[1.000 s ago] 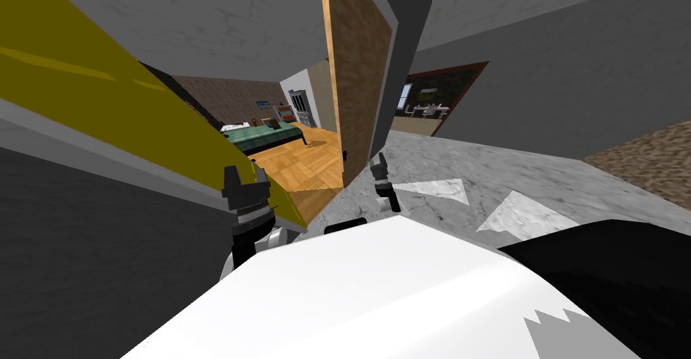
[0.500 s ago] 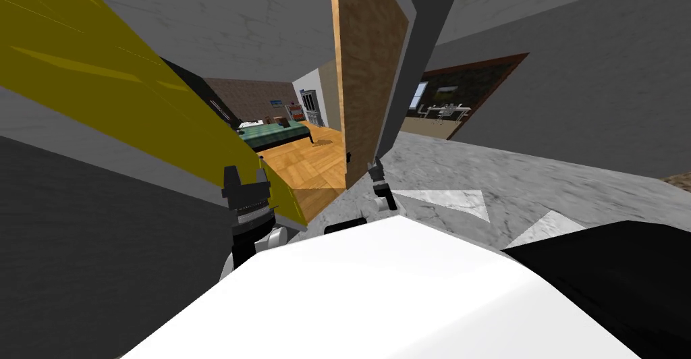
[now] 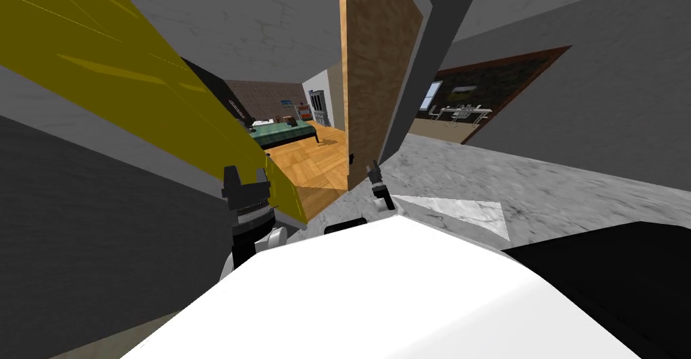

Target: Push the door open

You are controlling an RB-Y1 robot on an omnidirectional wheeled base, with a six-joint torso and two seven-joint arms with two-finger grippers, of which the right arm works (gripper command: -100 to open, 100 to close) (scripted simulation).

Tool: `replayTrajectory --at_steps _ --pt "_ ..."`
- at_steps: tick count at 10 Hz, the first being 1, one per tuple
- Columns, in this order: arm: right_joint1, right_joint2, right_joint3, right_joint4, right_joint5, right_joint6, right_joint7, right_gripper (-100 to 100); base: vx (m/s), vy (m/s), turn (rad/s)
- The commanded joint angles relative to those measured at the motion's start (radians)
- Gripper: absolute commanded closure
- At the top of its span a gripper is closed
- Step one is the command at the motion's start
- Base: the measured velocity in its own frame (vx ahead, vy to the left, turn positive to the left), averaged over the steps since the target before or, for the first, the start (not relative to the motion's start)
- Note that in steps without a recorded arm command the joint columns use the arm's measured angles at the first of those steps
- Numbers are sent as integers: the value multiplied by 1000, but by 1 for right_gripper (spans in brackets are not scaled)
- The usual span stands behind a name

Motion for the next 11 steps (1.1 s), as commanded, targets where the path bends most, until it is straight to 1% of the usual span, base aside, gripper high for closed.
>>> replayTrajectory --at_steps 1,5,8,9,11 --pt "-19 -5 0 49 0 -2 -2 -100 47 -105 185" --pt "-67 -17 2 184 -1 -23 -7 -100 59 -102 189" --pt "-102 -25 2 274 -2 -38 -10 -100 51 -103 175" --pt "-102 -25 2 283 -2 -38 -10 -100 19 -70 66" --pt "-124 -31 3 341 -3 -47 -13 -100 33 -69 139"
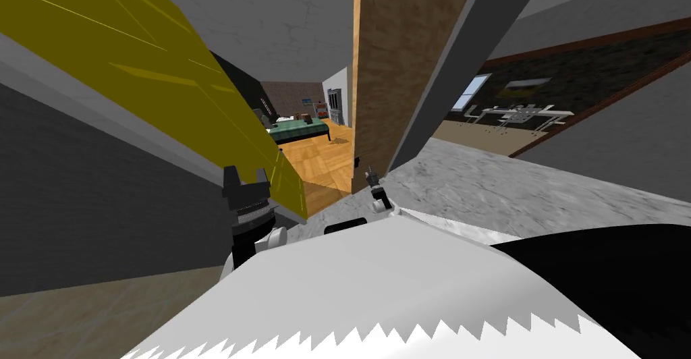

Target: Push the door open

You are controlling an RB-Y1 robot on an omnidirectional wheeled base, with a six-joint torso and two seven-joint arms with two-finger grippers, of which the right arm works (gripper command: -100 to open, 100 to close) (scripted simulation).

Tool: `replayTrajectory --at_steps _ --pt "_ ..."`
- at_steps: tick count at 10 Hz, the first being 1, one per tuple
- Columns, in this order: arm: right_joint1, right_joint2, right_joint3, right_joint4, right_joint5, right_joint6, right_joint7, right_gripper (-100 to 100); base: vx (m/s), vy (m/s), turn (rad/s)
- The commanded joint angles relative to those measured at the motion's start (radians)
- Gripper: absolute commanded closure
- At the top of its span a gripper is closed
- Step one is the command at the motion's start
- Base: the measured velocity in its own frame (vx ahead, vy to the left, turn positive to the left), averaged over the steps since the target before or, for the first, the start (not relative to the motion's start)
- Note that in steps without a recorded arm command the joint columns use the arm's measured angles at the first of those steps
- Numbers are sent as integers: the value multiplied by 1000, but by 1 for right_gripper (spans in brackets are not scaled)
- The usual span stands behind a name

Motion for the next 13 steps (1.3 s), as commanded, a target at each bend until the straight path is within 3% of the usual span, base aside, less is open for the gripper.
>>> replayTrajectory --at_steps 1,9,10,13 --pt "-18 -4 1 50 0 -11 -3 -100 34 -95 181" --pt "-98 -22 3 283 -2 -45 -11 -100 33 -101 155" --pt "-98 -22 3 283 -2 -45 -11 -100 16 -59 50" --pt "-124 -27 3 355 -2 -56 -14 -100 21 -59 119"
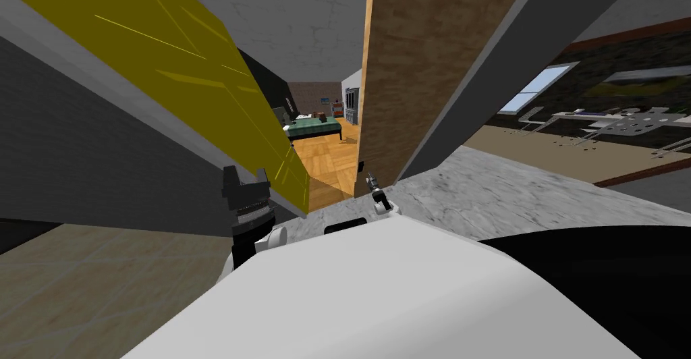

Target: Push the door open

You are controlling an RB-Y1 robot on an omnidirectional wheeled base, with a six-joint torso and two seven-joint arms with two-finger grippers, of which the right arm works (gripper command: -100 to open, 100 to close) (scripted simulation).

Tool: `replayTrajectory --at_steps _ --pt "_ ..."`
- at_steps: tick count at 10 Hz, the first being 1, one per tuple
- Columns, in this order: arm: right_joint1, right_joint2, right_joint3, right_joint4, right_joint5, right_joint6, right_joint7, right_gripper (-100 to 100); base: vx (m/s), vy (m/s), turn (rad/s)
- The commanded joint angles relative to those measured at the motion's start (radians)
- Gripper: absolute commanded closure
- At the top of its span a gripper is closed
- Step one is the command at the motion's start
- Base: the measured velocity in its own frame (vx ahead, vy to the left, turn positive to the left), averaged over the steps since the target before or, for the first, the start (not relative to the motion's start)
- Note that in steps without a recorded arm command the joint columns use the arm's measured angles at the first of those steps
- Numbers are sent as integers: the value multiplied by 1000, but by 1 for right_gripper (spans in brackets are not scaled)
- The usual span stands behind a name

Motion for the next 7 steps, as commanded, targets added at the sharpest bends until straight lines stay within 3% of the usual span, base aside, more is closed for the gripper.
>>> replayTrajectory --at_steps 1,4,7 --pt "-12 -3 0 35 0 -4 -1 -100 15 -98 130" --pt "-32 -7 1 92 -1 -13 -3 -100 18 -84 107" --pt "-68 -14 2 193 -1 -28 -7 -100 21 -113 179"
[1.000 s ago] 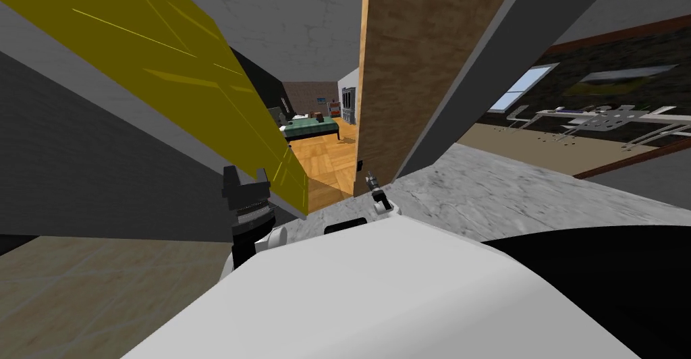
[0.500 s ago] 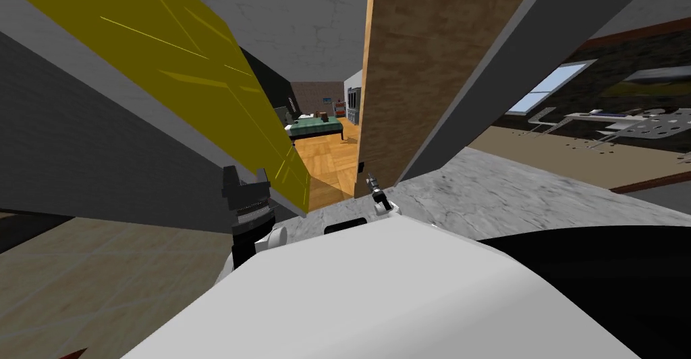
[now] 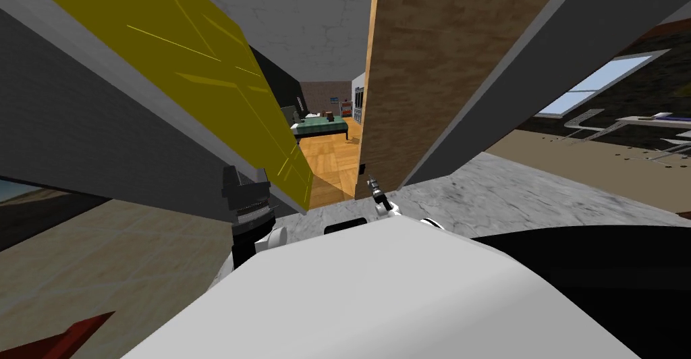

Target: Push the door open

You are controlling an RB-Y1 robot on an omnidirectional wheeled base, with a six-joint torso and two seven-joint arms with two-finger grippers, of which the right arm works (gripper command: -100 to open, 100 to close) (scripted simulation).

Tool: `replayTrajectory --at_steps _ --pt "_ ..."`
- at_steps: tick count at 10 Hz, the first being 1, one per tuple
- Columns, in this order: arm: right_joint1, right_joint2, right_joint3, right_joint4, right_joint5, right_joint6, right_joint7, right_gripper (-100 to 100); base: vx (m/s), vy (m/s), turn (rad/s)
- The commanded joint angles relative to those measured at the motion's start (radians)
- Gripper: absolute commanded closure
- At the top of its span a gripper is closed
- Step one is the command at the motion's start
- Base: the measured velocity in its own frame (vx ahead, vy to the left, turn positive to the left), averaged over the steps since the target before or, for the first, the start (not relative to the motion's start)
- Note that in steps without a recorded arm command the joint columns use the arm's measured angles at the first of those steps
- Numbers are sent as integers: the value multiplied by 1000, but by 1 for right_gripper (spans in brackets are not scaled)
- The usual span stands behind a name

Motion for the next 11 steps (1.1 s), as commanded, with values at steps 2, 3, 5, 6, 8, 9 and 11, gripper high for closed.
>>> replayTrajectory --at_steps 2,3,5,6,8,9,11 --pt "0 2 -3 7 -1 -5 3 -100 63 -45 26" --pt "0 3 -4 8 -1 -6 4 -100 172 -23 29" --pt "1 7 -8 13 -3 -11 8 -100 176 1 28" --pt "2 9 -10 15 -4 -14 11 -100 193 -12 32" --pt "3 13 -14 20 -6 -18 15 -100 219 -19 29" --pt "4 15 -17 23 -7 -21 18 -100 206 8 36" --pt "3 16 -17 26 -7 -23 18 -100 128 7 5"
